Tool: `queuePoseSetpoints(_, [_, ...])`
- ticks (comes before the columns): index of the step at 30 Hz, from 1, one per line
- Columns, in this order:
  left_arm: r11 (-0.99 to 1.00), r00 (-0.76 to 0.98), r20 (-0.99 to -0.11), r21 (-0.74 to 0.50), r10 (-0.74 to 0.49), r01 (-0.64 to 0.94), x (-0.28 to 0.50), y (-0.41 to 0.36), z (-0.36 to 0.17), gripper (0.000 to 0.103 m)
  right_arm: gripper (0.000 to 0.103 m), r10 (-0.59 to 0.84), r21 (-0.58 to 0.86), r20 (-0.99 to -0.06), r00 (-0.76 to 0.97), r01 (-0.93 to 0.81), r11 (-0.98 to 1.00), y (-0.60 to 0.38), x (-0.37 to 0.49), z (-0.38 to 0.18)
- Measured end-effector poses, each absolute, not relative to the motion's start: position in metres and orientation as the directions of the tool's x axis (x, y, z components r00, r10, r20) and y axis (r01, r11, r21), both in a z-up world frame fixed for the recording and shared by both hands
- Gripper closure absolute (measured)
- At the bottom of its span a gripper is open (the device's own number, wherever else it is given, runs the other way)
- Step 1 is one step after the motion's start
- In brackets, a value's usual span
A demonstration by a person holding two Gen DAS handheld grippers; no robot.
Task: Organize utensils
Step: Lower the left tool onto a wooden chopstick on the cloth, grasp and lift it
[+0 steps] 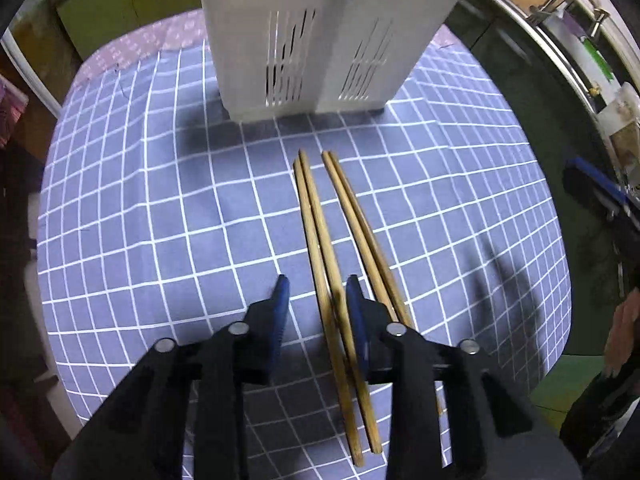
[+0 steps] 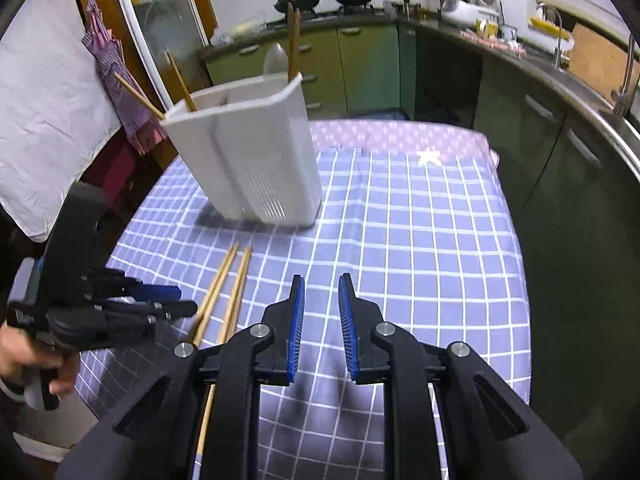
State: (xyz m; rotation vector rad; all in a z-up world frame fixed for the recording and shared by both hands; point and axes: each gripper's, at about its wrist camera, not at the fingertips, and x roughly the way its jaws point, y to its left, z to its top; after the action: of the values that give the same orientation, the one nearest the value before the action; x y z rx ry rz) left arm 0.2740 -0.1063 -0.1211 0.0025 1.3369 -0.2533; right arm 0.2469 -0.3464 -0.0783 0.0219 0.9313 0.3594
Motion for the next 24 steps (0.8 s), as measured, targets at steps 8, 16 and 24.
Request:
queuePoseSetpoints(8, [0.978,0.163,-0.978,-0.103,-0.133,0.180,0.285,-0.116,-0.136,0.079,0.085,0.328,0.195,-0.798,0.506,-0.298,0.934,-0.344,0.253,-0.093])
queuePoseSetpoints(16, [0.982,0.124,-0.987,-0.076,-0.099,0.175,0.296,-0.129,-0.145,0.088,0.085,0.346,0.209,-0.800,0.490,-0.312,0.927,-0.341,0.253,-0.093])
queuePoseSetpoints(24, [0.984,0.119,-0.992,-0.026,-0.047,0.178,0.301,-0.142,-0.150,0.088,0.080,0.348,0.205,-0.804,0.482,-0.323,0.924,-0.337,0.253,-0.094])
